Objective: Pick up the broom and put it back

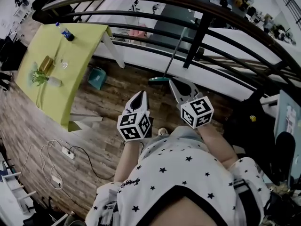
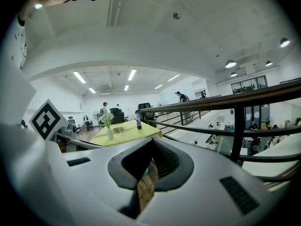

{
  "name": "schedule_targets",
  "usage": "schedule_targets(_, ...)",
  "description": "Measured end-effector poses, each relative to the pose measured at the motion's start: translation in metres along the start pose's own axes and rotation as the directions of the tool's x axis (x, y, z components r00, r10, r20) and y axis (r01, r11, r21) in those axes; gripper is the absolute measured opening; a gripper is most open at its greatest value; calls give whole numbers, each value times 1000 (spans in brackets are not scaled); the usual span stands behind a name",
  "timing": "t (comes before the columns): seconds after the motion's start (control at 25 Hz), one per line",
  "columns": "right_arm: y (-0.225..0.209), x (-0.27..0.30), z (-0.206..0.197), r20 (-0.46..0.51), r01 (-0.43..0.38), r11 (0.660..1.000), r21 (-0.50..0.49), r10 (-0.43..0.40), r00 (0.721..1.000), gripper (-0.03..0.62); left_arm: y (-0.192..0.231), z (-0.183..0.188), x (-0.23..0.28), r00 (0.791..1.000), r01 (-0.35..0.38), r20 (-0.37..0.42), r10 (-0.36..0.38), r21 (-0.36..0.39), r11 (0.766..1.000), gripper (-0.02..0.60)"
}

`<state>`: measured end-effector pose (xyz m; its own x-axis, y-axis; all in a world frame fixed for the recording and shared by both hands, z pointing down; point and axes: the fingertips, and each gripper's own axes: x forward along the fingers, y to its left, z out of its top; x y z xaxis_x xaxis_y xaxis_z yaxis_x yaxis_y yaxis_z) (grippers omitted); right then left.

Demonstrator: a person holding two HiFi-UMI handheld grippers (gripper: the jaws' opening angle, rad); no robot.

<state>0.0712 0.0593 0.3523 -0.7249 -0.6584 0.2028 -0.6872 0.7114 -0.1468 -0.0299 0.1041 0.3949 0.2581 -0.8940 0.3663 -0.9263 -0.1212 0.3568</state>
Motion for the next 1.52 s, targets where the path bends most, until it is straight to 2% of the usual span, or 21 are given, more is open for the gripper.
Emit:
schedule_targets(0.52,-63,59,-13,-40,81,996,33,-79,996,-6,36,10,62,999,-25,-28,24,-32,999,12)
schedule_targets(0.84,-121,116,-18,-69,106,994,38,-103,992,-6,54,22,131,998,-44,-52,41,-47,998,12)
schedule_targets(1.52,-250,196,-55,-112,184,981,60,-176,978,-6,76,13,252,991,-65,-124,58,-55,996,12)
